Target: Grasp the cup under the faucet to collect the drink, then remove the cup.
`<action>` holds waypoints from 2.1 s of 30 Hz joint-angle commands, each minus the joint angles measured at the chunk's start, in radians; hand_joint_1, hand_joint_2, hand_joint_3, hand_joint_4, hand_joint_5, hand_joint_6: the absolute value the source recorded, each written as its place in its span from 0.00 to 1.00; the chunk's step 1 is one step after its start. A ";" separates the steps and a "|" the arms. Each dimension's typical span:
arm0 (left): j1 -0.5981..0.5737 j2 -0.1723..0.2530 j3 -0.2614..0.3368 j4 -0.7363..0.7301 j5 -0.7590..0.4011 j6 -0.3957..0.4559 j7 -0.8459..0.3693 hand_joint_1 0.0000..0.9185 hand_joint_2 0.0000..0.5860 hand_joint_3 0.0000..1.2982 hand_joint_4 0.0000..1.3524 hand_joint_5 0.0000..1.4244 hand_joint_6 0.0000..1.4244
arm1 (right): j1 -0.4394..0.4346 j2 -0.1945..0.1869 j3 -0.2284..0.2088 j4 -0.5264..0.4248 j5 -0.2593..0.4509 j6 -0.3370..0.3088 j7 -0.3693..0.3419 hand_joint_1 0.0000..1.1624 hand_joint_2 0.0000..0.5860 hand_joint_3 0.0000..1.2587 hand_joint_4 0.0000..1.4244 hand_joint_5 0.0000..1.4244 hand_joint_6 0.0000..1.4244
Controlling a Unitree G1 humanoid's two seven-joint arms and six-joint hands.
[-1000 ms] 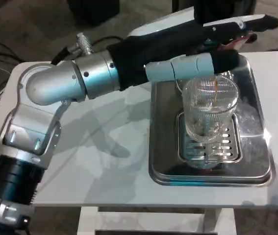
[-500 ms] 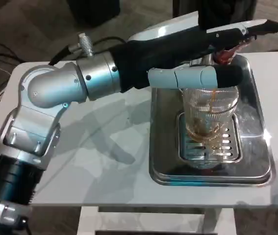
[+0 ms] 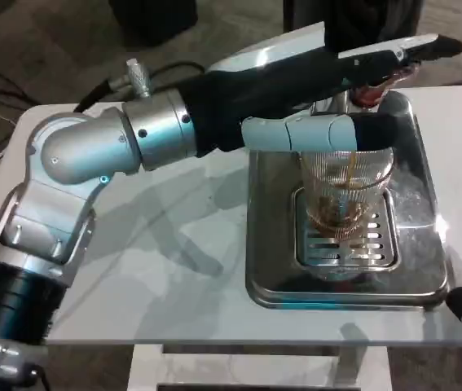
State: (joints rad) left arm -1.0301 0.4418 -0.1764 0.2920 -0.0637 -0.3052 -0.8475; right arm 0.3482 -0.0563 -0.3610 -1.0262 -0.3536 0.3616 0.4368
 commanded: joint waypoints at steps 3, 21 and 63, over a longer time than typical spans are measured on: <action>0.058 0.035 -0.031 0.006 0.046 0.024 -0.033 0.00 0.09 0.04 0.00 0.01 0.02 | -0.001 -0.027 0.091 0.046 -0.045 -0.023 -0.106 0.57 0.37 0.00 0.00 0.00 0.14; 0.066 0.056 -0.026 -0.033 0.043 0.035 -0.035 0.00 0.11 0.03 0.00 0.01 0.02 | -0.130 -0.034 0.246 0.171 -0.117 0.014 -0.259 0.69 0.36 0.00 0.00 0.00 0.14; 0.078 0.142 -0.019 -0.076 0.032 0.019 -0.056 0.00 0.22 0.00 0.00 0.00 0.04 | -0.367 0.039 0.429 0.321 -0.120 0.165 -0.362 0.95 0.40 0.00 0.00 0.00 0.14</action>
State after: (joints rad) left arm -1.0007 0.5469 -0.1775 0.2033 -0.0640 -0.3004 -0.8509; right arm -0.0142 -0.0278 0.0541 -0.7133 -0.4723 0.5161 0.0924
